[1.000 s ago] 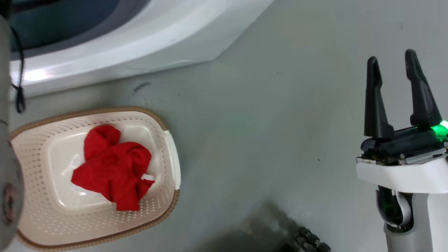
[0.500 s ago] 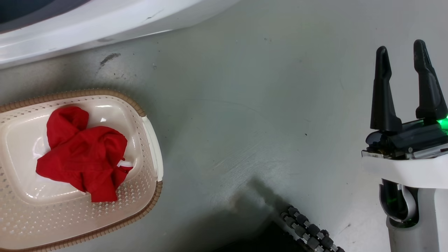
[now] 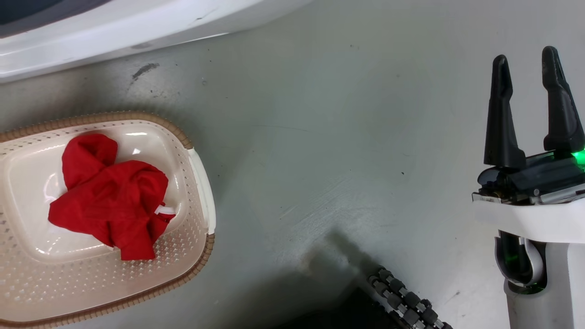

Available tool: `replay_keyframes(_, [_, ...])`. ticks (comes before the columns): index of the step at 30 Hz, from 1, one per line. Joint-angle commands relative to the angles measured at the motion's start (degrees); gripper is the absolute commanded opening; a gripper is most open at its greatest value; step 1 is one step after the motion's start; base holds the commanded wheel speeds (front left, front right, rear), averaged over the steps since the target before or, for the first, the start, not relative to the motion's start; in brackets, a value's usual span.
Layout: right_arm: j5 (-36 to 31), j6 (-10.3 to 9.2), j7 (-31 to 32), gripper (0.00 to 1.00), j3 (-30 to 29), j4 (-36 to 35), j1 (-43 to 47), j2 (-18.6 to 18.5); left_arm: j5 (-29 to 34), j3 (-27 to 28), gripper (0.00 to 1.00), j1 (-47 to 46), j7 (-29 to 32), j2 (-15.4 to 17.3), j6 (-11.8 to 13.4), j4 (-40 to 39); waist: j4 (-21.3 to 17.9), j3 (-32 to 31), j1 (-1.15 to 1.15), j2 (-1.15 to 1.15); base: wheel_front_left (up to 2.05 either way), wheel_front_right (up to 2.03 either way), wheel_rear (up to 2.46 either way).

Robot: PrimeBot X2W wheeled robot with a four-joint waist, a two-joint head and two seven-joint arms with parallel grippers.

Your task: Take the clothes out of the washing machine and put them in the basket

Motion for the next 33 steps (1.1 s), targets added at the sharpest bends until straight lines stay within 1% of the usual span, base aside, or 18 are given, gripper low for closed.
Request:
replay_keyframes(1, [-0.2,-0.04,-0.1,1.0,-0.1,0.1,-0.1,0.2,-0.4,-0.4,0.0,1.5,-0.9,0.6,0.2,0.3,0.3,-0.4,0.0,0.0,0.0,0.0,0.0])
replay_keyframes(4, [-0.6,-0.04,-0.1,1.0,-0.4,0.4,0.1,0.1,-1.2,-0.4,0.0,1.8,-3.7,0.2,0.2,0.3,1.0,-1.5,0.0,0.0,0.0,0.0,0.0])
replay_keyframes(9, [-1.7,-0.04,-0.1,1.0,-1.0,0.7,0.0,0.1,-2.6,0.5,0.0,4.4,-11.4,0.0,0.4,0.8,2.5,-4.6,0.0,0.0,0.0,0.0,0.0])
replay_keyframes(14, [-4.1,-0.04,-0.1,1.0,-1.3,1.3,1.8,0.1,-4.5,1.0,0.0,8.7,-18.2,-1.4,0.2,1.9,4.8,-8.9,0.0,0.0,0.0,0.0,0.0])
replay_keyframes(16, [-4.9,-0.04,-0.1,1.0,-1.7,1.7,2.5,0.1,-6.1,1.8,0.0,10.8,-21.0,-2.3,0.2,2.1,5.9,-10.7,0.0,0.0,0.0,0.0,0.0])
replay_keyframes(20, [-6.2,-0.04,-0.1,1.0,-1.9,2.2,3.7,0.1,-7.0,0.7,0.0,16.1,-26.2,-3.9,0.1,2.4,8.0,-14.3,0.0,0.0,0.0,0.0,0.0])
replay_keyframes(25, [-7.7,-0.05,-0.1,1.0,-1.9,2.9,5.5,0.1,-10.1,0.1,0.0,23.9,-32.7,-7.2,0.1,1.7,10.4,-19.1,0.0,0.0,0.0,0.0,0.0])
replay_keyframes(28, [-8.5,-0.05,-0.1,1.0,-1.3,3.1,6.5,0.1,-11.4,-0.9,0.0,28.1,-36.2,-7.3,0.1,0.9,11.1,-21.6,0.0,0.0,0.0,0.0,0.0])
replay_keyframes(31, [-8.6,-0.05,-0.1,1.0,-1.5,3.6,7.5,0.1,-13.2,-1.8,0.0,32.7,-39.5,-8.6,0.1,-0.3,11.8,-24.2,0.0,0.0,0.0,0.0,0.0])
replay_keyframes(33, [-9.0,-0.05,-0.1,1.0,-1.3,3.8,8.3,0.1,-14.4,-2.2,0.0,35.1,-41.7,-8.3,0.1,-1.3,12.1,-25.8,0.0,0.0,0.0,0.0,0.0])
